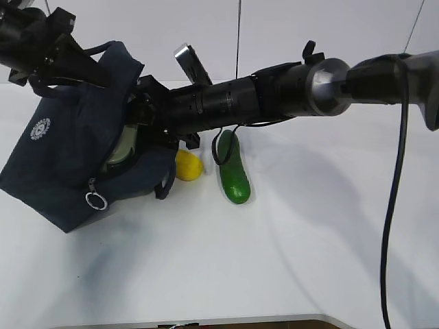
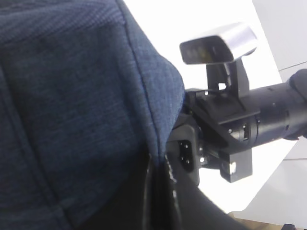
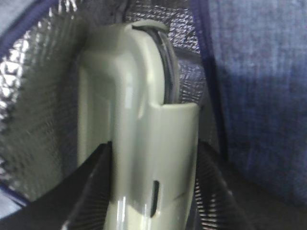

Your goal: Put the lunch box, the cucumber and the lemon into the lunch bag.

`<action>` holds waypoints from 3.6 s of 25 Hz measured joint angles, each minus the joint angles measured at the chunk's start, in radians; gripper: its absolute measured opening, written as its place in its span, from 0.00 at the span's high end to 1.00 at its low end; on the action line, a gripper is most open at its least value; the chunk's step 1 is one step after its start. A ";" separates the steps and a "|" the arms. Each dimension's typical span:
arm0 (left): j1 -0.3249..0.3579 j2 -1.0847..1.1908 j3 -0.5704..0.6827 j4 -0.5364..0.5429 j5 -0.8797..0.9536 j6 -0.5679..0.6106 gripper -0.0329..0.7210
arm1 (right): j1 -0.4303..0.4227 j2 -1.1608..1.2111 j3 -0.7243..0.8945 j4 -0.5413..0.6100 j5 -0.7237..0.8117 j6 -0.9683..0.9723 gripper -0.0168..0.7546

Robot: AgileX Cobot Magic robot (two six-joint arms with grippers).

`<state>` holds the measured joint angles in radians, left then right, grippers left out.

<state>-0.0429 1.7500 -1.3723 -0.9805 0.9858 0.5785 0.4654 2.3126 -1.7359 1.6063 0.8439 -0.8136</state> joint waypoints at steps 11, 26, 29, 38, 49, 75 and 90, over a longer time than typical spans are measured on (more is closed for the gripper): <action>0.000 0.043 -0.001 -0.004 -0.001 0.000 0.97 | 0.002 0.000 0.000 -0.004 -0.058 0.000 0.44; 0.020 0.043 -0.001 -0.006 0.023 0.000 0.97 | -0.009 0.000 -0.009 -0.014 0.063 -0.024 0.40; 0.035 0.043 -0.001 -0.011 0.041 0.000 0.97 | -0.018 0.000 -0.009 -0.022 0.103 -0.044 0.40; 0.063 0.043 -0.001 -0.014 0.088 0.000 0.97 | -0.024 -0.056 -0.009 -0.176 0.135 -0.051 0.40; 0.115 0.043 -0.001 -0.014 0.130 0.000 0.97 | -0.024 -0.159 -0.024 -0.527 0.137 0.118 0.40; 0.116 0.043 -0.001 -0.004 0.158 0.000 0.97 | -0.024 -0.197 -0.110 -1.362 0.116 0.838 0.30; 0.116 0.043 -0.001 0.035 0.188 0.000 0.97 | -0.024 -0.093 -0.116 -1.471 0.027 0.897 0.29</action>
<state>0.0729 1.7925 -1.3730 -0.9453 1.1738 0.5785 0.4411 2.2192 -1.8522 0.1354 0.8713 0.0833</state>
